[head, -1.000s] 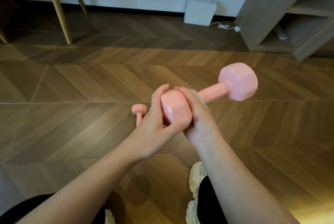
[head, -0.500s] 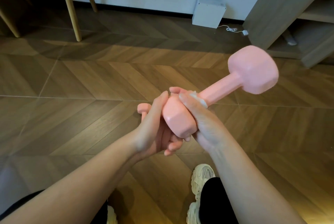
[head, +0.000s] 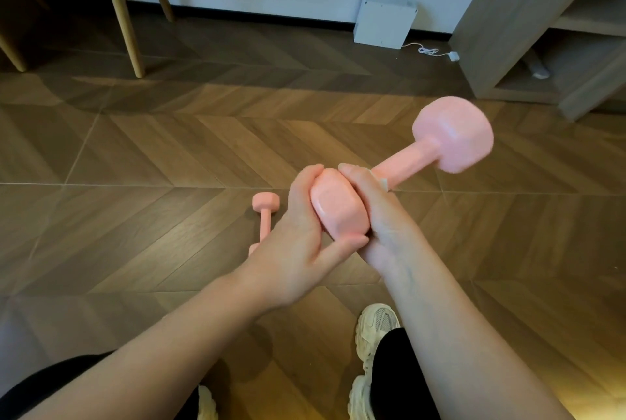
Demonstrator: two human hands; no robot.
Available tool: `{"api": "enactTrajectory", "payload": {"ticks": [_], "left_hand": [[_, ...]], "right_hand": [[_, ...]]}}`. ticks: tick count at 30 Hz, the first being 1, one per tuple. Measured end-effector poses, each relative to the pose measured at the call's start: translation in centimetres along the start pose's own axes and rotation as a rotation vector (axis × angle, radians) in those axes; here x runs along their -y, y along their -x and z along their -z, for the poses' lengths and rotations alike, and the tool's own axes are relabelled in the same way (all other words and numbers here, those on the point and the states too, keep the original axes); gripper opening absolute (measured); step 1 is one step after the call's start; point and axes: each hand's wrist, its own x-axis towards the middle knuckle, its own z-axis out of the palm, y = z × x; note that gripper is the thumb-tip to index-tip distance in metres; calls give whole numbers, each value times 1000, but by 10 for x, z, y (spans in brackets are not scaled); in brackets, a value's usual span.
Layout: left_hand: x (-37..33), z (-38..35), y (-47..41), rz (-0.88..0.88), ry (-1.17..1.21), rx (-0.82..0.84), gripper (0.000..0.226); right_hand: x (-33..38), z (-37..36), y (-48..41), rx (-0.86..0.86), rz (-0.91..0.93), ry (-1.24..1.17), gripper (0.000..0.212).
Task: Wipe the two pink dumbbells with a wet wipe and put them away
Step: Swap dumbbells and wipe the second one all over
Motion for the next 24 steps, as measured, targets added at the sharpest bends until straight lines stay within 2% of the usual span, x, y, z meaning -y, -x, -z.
{"api": "enactTrajectory", "payload": {"ticks": [2, 6, 8, 10, 13, 15, 17, 21, 24], "left_hand": [[1, 1, -1, -144, -192, -92, 81], [0, 10, -10, -385, -424, -217, 78], [-1, 17, -10, -449, -521, -227, 80], [-2, 21, -12, -475, -591, -255, 77], [-6, 20, -13, -531, -658, -302, 63], [-6, 21, -14, -559, -673, -315, 52], [-5, 23, -15, -571, -670, -322, 51], [-4, 27, -14, -577, -643, -327, 49], [-4, 29, -11, -567, -627, -308, 53]], "right_hand": [[1, -1, -1, -10, -4, -18, 15], [4, -2, -1, -5, -39, -162, 10], [7, -2, 0, 28, -66, -288, 31], [8, -1, 0, 34, -75, -393, 41], [12, -3, 3, -6, -80, -462, 9], [16, -3, 2, -15, -85, -527, 18], [21, -4, 3, -39, -60, -546, 28], [29, -3, 4, -62, 38, -528, 15], [32, -1, 2, -70, 75, -518, 26]]}}
